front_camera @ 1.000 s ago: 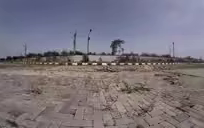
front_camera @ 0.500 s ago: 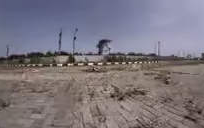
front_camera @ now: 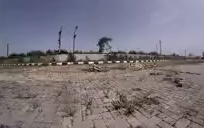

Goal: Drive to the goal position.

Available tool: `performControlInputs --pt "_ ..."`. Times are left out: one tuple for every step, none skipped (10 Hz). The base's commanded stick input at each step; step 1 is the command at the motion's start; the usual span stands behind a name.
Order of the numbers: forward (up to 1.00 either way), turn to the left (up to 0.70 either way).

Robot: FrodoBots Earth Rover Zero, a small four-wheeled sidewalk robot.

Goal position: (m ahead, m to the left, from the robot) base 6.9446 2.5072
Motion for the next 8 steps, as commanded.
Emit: performControlInputs --pt "1.00 0.00" --pt "1.00 0.00" --pt "1.00 -0.04" --pt "1.00 -0.10" --pt "1.00 -0.20" --pt "1.00 -0.31" --pt "1.00 -0.40" --pt "1.00 -0.40"
